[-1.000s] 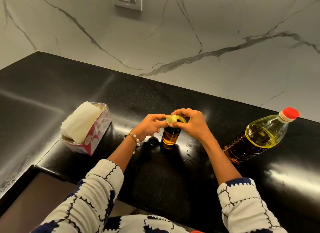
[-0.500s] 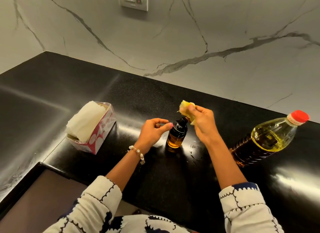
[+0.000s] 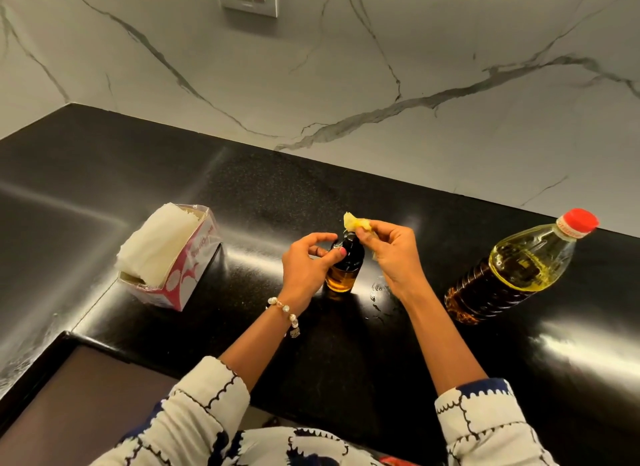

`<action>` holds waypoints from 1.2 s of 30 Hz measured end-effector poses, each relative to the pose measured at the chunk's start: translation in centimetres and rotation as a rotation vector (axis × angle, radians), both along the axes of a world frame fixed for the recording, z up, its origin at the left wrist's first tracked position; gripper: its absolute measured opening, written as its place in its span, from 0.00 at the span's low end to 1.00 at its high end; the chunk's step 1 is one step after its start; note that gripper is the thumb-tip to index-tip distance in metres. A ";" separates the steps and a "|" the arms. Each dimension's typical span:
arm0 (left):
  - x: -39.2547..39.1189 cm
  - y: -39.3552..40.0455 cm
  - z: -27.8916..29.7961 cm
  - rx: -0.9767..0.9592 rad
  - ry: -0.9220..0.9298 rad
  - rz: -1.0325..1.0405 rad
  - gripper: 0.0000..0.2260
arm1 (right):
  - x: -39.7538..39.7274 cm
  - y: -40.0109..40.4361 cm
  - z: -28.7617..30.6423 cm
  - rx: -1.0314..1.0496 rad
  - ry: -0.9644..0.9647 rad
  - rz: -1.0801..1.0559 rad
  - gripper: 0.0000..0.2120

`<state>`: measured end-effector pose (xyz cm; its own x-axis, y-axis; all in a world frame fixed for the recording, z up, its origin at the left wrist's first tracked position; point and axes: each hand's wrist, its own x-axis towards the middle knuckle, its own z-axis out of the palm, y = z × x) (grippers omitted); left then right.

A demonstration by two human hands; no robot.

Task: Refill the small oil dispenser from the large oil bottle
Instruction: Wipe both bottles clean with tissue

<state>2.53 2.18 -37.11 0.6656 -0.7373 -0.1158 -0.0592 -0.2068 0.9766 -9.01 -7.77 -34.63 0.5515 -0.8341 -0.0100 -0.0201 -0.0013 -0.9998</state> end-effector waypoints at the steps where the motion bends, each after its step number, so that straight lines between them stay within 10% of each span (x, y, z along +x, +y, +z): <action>1: 0.0 0.0 0.0 -0.003 -0.002 0.002 0.12 | 0.0 -0.1 -0.1 0.005 -0.010 -0.012 0.09; 15: -0.8 -0.5 -0.9 0.066 -0.251 -0.018 0.22 | -0.3 -2.4 -0.8 -0.508 0.394 0.159 0.12; 30: 0.3 -0.9 0.4 0.095 0.134 -0.097 0.20 | 1.5 -4.4 0.6 -0.445 0.610 0.622 0.34; 36: 0.3 -0.7 1.2 0.093 0.186 -0.129 0.18 | 0.4 -5.6 -0.8 -0.412 0.529 0.570 0.28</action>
<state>2.85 1.49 -35.96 0.5272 -0.7953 -0.2991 0.0878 -0.2991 0.9502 -8.61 -13.38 -35.41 0.8933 -0.4270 -0.1407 -0.3667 -0.5109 -0.7775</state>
